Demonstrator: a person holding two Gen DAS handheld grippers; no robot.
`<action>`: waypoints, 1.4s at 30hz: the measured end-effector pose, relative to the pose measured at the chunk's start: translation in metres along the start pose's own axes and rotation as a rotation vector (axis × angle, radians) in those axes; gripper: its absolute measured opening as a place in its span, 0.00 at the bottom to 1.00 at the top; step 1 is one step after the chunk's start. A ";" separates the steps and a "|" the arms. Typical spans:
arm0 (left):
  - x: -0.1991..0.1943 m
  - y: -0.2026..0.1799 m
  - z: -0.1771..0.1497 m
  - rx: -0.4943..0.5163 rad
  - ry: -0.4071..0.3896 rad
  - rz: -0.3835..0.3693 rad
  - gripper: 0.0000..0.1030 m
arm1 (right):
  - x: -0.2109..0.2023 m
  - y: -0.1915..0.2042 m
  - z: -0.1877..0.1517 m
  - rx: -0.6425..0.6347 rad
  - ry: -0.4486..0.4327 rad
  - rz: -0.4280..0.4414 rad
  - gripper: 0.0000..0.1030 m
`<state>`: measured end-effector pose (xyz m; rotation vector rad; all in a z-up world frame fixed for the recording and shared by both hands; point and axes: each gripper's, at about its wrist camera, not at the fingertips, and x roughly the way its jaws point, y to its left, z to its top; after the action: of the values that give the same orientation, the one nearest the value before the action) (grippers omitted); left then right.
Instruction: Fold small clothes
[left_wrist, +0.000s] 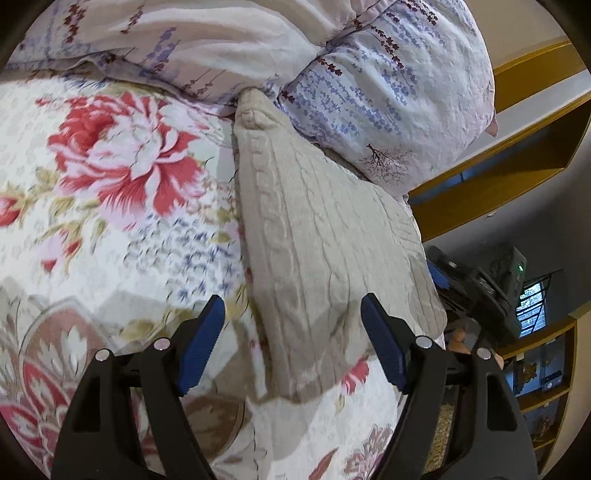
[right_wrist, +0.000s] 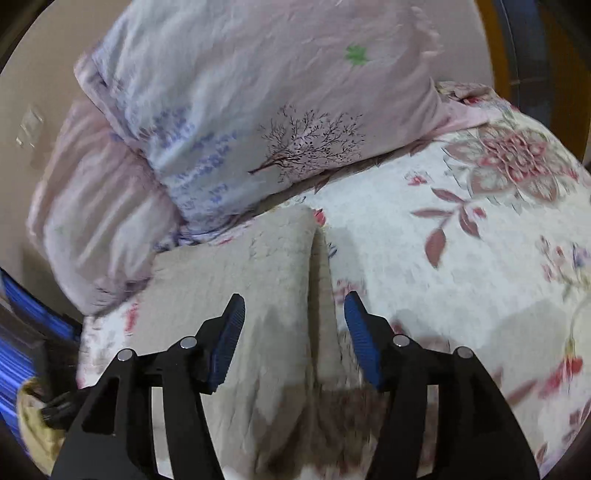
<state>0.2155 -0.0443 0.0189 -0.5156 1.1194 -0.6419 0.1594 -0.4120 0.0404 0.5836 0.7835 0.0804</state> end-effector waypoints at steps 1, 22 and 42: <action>-0.002 0.001 -0.004 -0.003 -0.002 0.003 0.73 | -0.007 -0.003 -0.005 0.009 0.001 0.022 0.56; 0.003 0.002 -0.040 -0.013 0.047 -0.050 0.15 | -0.050 0.018 -0.068 -0.137 -0.053 0.087 0.10; -0.018 0.011 -0.021 -0.065 -0.016 -0.041 0.62 | -0.032 -0.011 -0.051 0.012 0.003 0.073 0.41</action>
<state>0.1928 -0.0253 0.0154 -0.6000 1.1203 -0.6375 0.1000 -0.4062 0.0272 0.6232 0.7658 0.1435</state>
